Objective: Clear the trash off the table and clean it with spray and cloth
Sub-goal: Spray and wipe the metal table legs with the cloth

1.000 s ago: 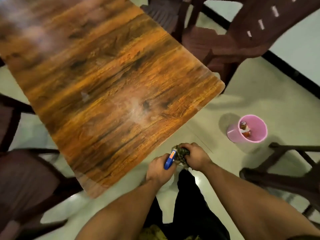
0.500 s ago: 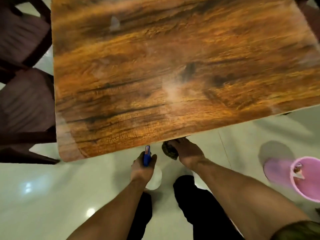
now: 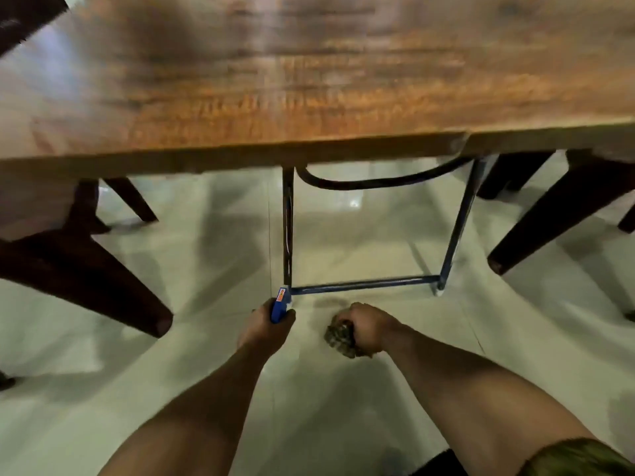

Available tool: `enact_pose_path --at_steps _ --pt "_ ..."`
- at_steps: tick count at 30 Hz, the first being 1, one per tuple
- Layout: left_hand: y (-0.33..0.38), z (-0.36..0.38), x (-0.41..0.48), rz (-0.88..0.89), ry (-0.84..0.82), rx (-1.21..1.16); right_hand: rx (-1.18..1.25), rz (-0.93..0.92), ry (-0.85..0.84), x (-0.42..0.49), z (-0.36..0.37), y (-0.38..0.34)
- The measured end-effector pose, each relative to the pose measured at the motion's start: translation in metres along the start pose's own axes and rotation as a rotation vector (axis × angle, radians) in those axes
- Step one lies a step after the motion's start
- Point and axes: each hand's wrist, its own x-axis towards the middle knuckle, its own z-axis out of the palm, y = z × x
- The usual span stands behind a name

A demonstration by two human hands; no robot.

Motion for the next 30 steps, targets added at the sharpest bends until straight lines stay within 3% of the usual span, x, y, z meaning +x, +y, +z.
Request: enact_pose_path --at_steps 3,8,11,13,19,25,28,30 --pt "-0.013 0.011 0.023 0.043 -0.004 -0.001 0.105 0.101 0.034 0.024 0.003 0.013" --pt "-0.016 0.037 0.064 0.165 -0.039 0.115 -0.338 0.005 0.103 0.061 -0.025 0.029" --pt "-0.006 0.052 0.070 0.221 -0.028 0.128 -0.377 -0.001 0.163 0.072 -0.039 0.050" --pt "0.004 0.069 0.071 0.261 0.007 0.114 -0.264 0.002 0.238 0.075 -0.046 0.070" --pt "0.021 0.130 0.073 0.276 0.053 0.011 0.592 0.161 0.439 0.078 -0.065 0.124" --pt "0.036 0.189 0.085 0.360 0.022 -0.021 1.258 0.324 0.632 0.089 -0.078 0.176" --pt "0.046 0.210 0.087 0.351 -0.013 -0.014 1.322 0.240 0.629 0.091 -0.088 0.188" --pt "0.055 0.224 0.089 0.339 -0.059 0.005 1.151 0.245 0.709 0.096 -0.096 0.195"
